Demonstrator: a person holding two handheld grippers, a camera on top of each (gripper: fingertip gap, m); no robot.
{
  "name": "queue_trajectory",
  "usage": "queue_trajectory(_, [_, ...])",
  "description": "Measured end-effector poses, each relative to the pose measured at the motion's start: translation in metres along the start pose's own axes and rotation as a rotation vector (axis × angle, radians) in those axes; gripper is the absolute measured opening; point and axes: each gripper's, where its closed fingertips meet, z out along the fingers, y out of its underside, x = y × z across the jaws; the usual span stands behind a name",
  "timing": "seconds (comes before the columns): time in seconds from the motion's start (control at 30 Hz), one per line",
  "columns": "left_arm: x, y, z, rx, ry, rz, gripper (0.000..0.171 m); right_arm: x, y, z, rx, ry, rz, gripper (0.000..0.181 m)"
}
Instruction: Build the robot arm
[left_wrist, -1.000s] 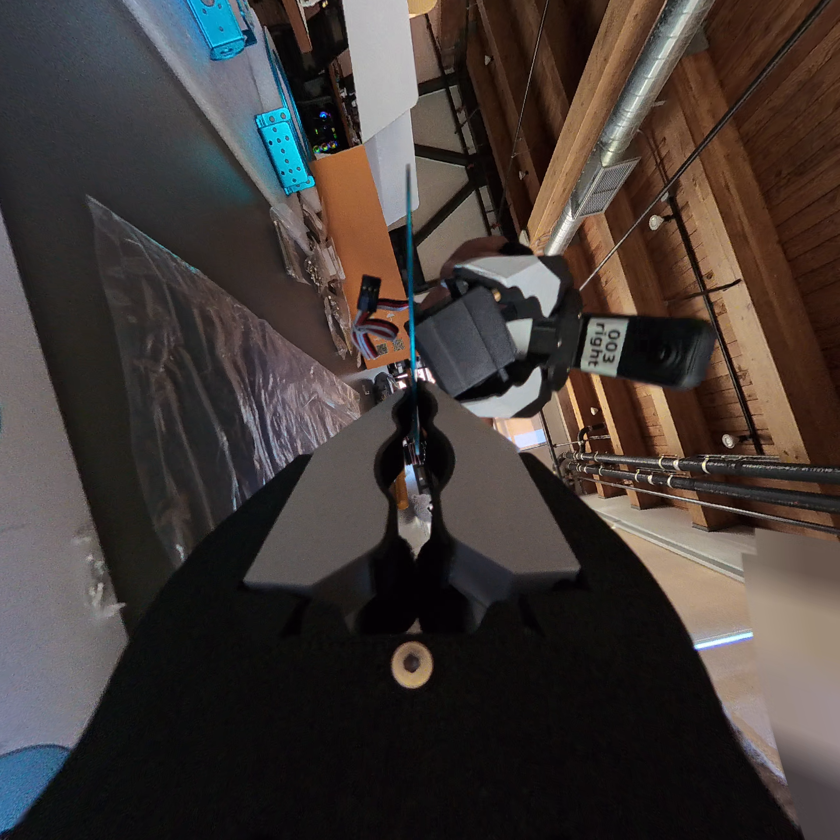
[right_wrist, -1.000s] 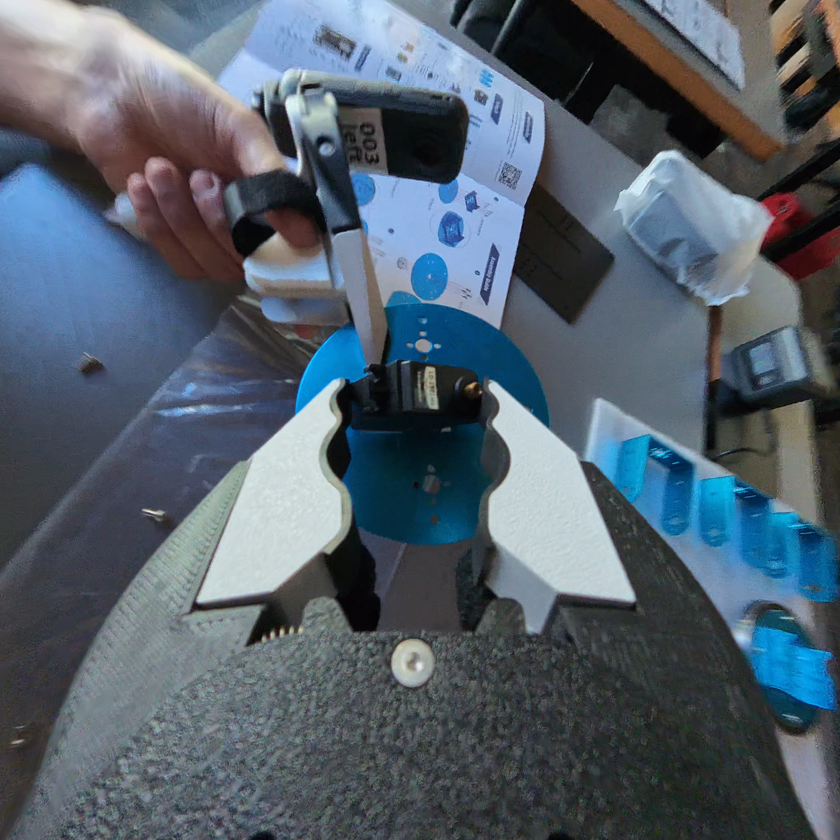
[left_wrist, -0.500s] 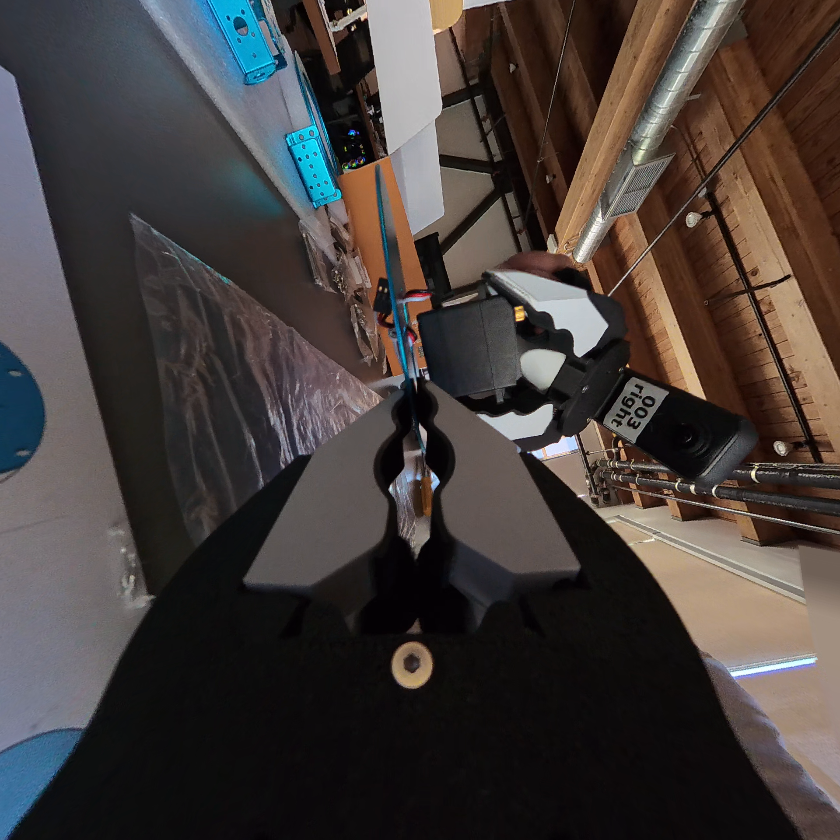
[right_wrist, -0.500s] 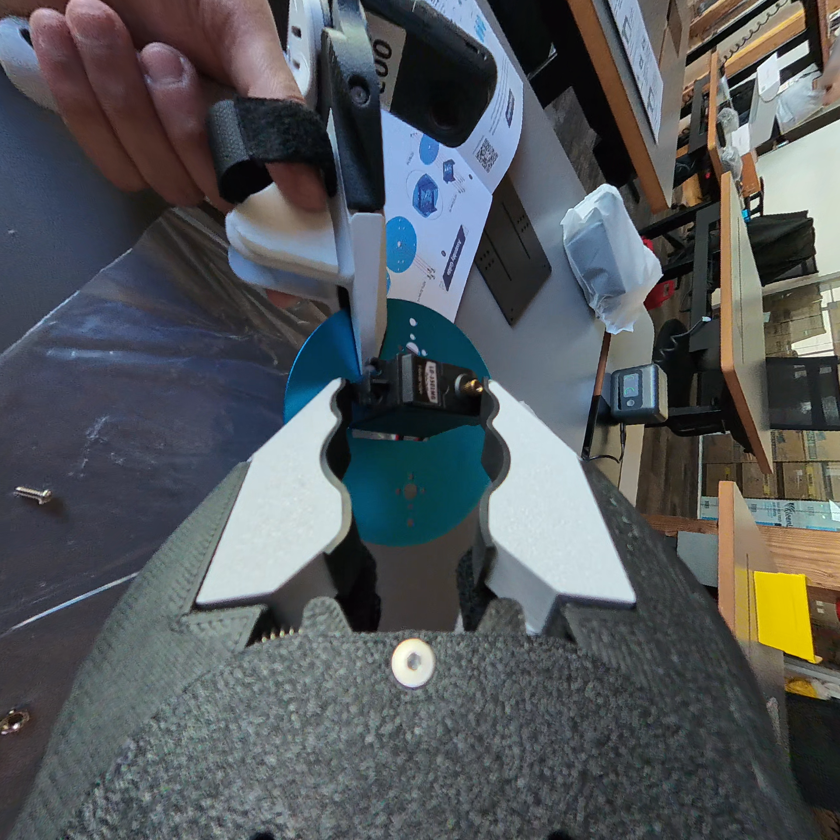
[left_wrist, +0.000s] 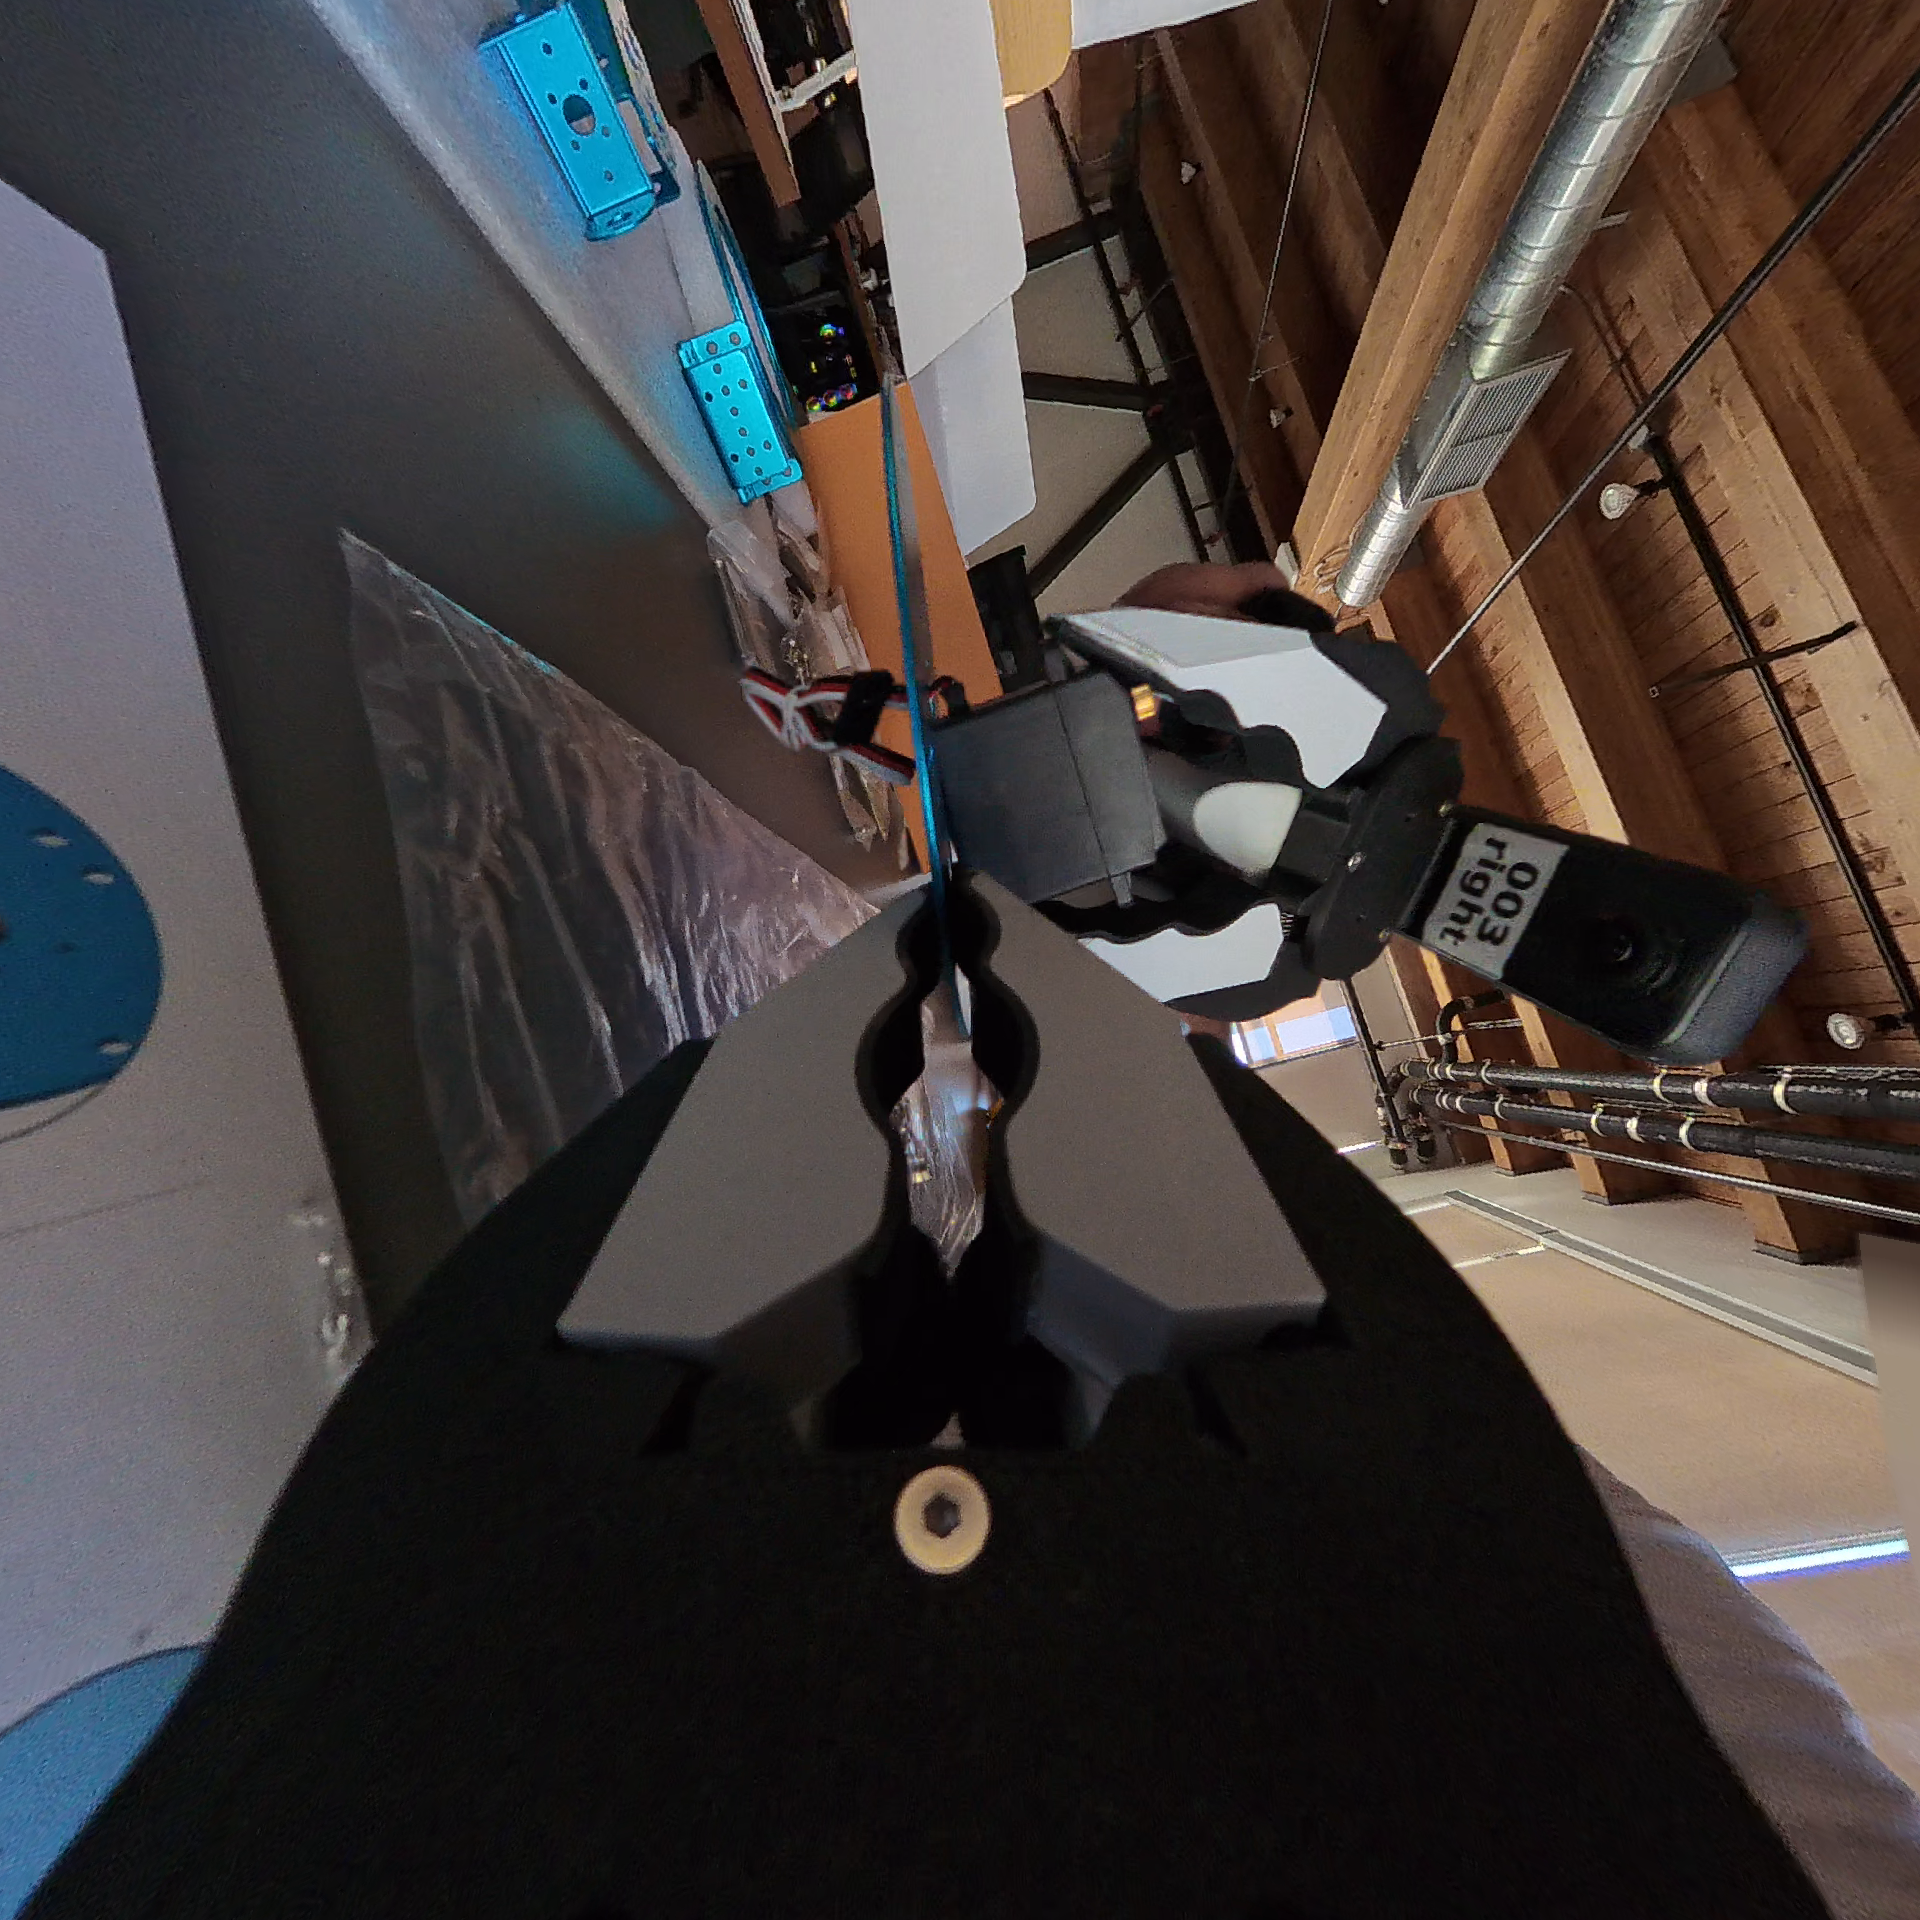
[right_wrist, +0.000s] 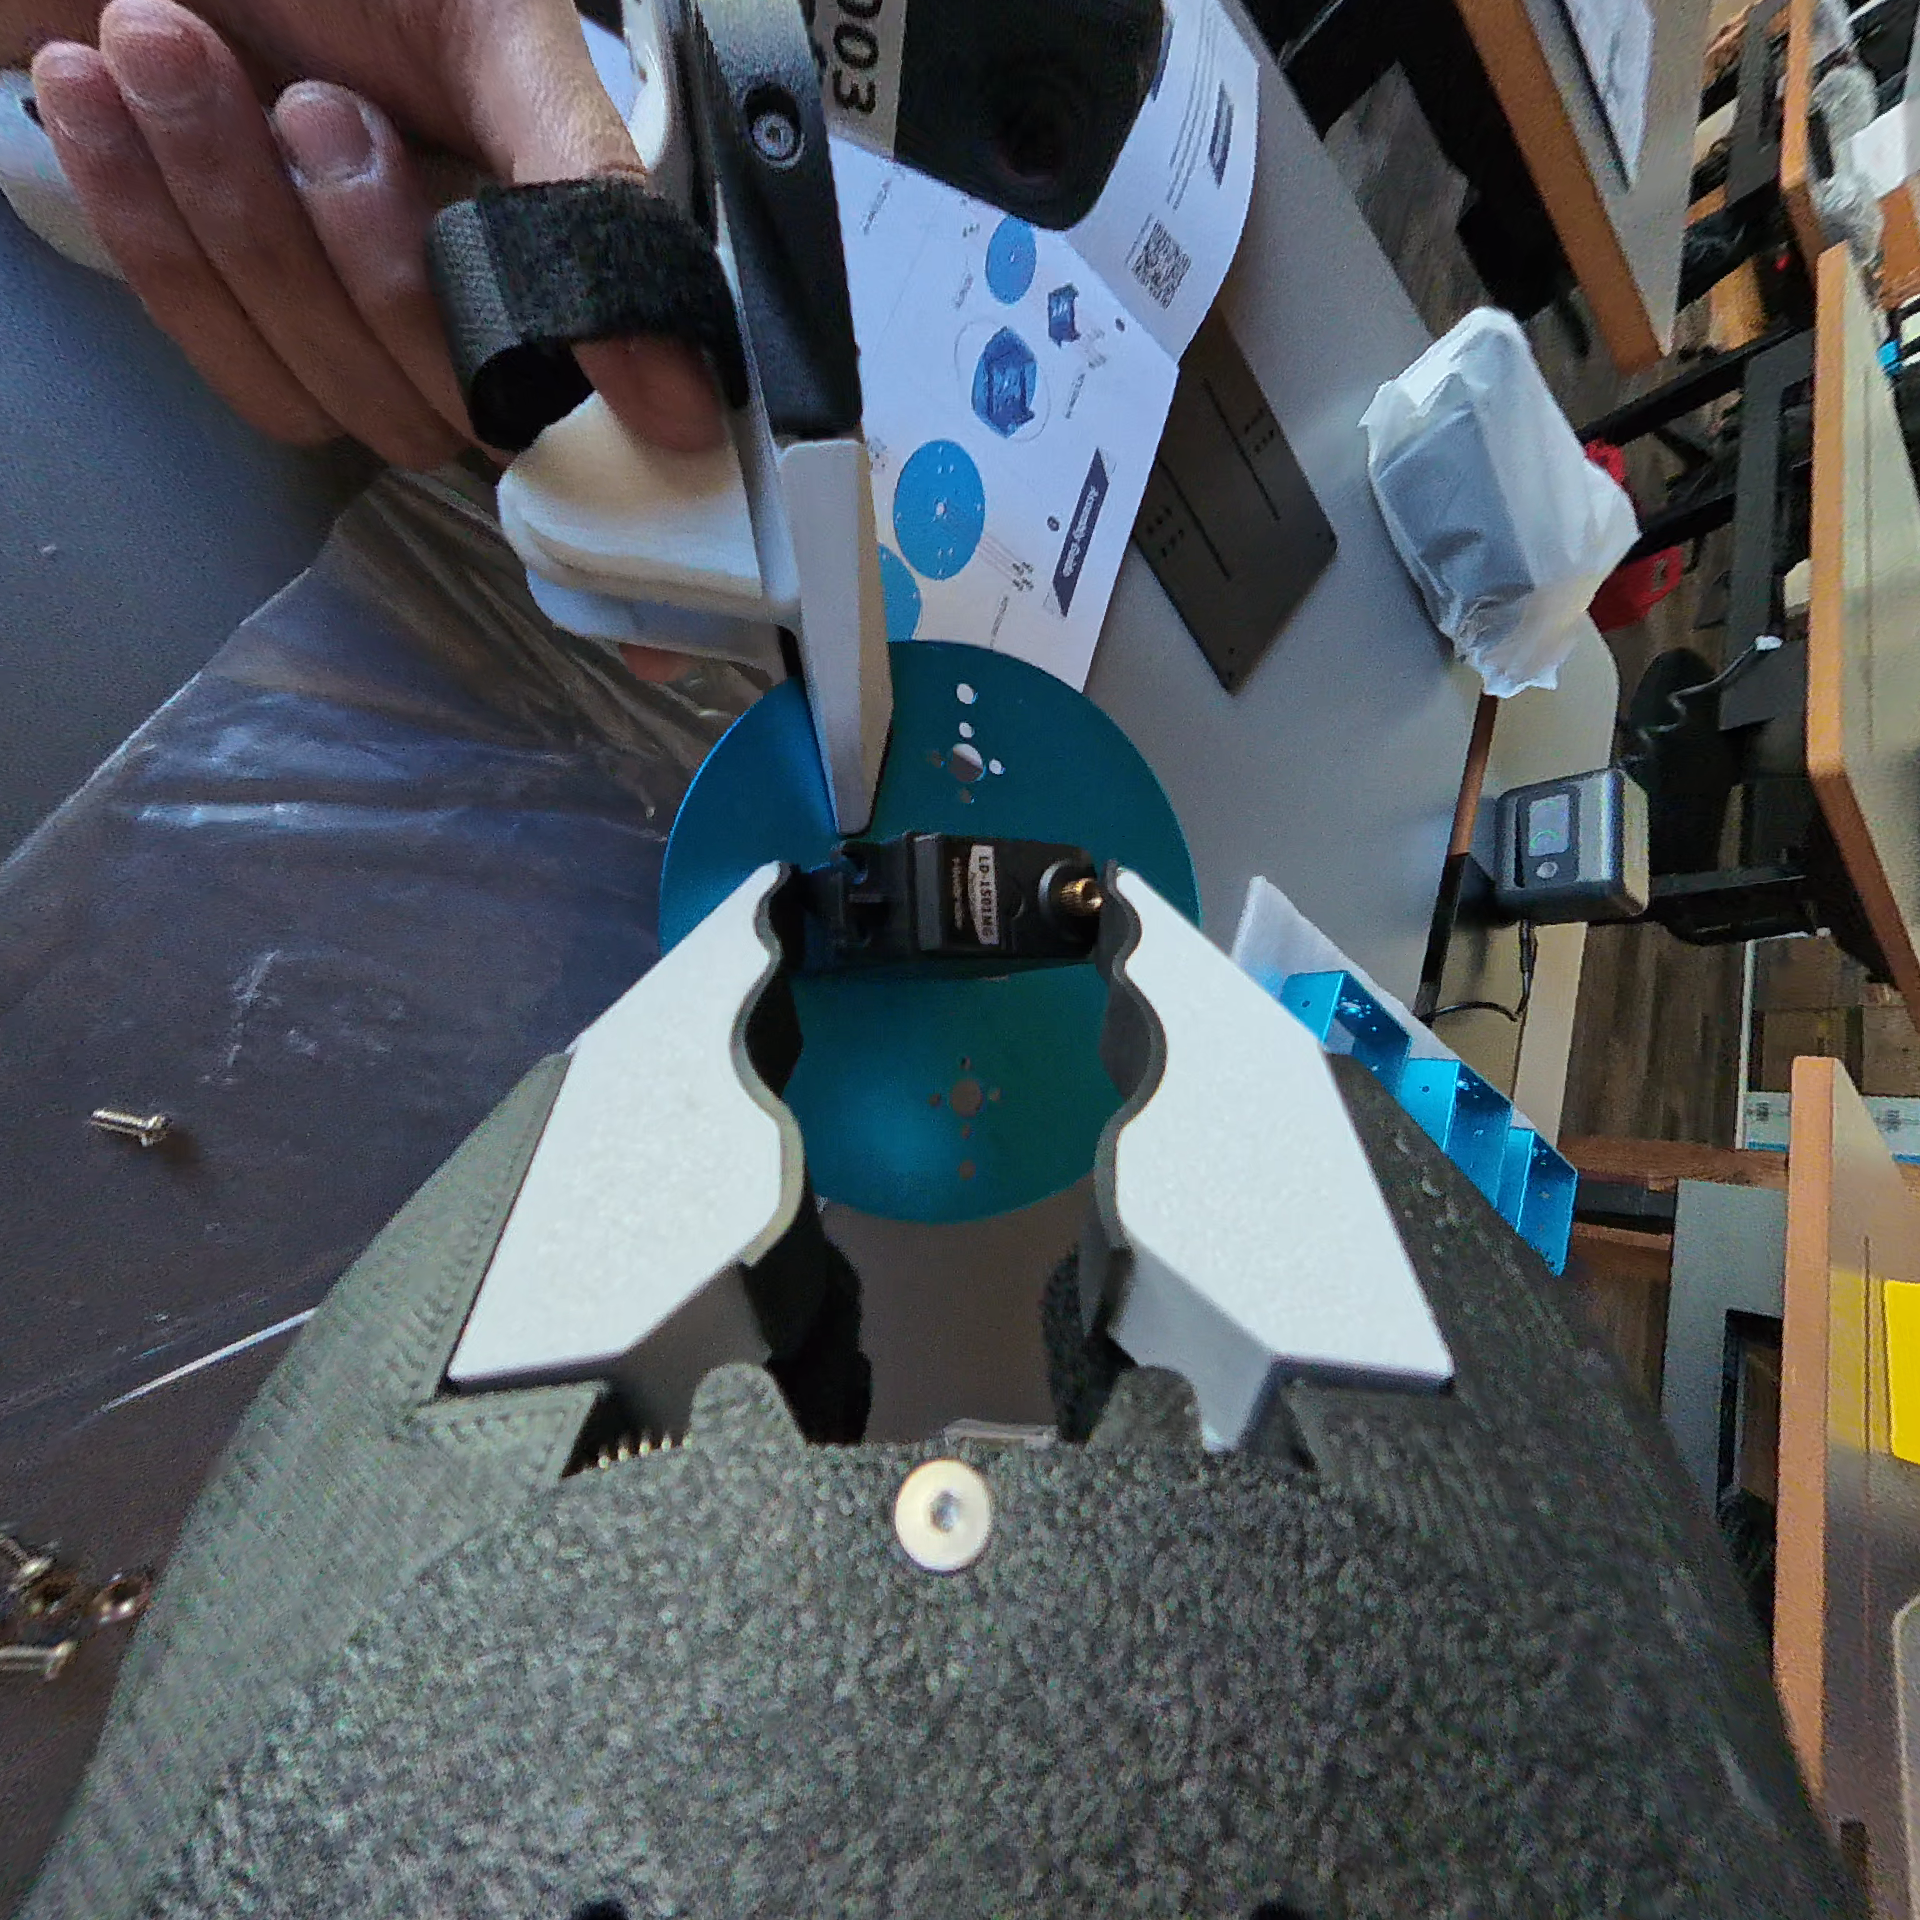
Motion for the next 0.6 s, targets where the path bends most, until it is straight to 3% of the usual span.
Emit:
queue_trajectory(0.13, [0.003, -0.003, -0.001, 0.011, 0.022, -0.014, 0.000, 0.003, -0.002, 0.001, -0.008, -0.006, 0.055, 0.055])
queue_trajectory(0.3, [0.000, -0.009, -0.003, 0.054, 0.024, -0.060, 0.000, 0.000, -0.002, 0.001, -0.008, -0.129, 0.345, 0.070])
queue_trajectory(0.4, [0.001, -0.015, -0.006, 0.087, 0.016, -0.038, 0.000, 0.010, -0.006, -0.007, 0.030, -0.118, 0.461, 0.067])
queue_trajectory(0.5, [-0.004, -0.020, -0.010, 0.116, -0.089, 0.079, 0.000, 0.019, -0.008, -0.016, 0.042, -0.155, 0.663, 0.068])
queue_trajectory(0.6, [-0.005, -0.030, -0.016, 0.152, -0.256, 0.321, 0.000, 0.019, -0.003, -0.013, -0.053, -0.247, 0.888, 0.068])
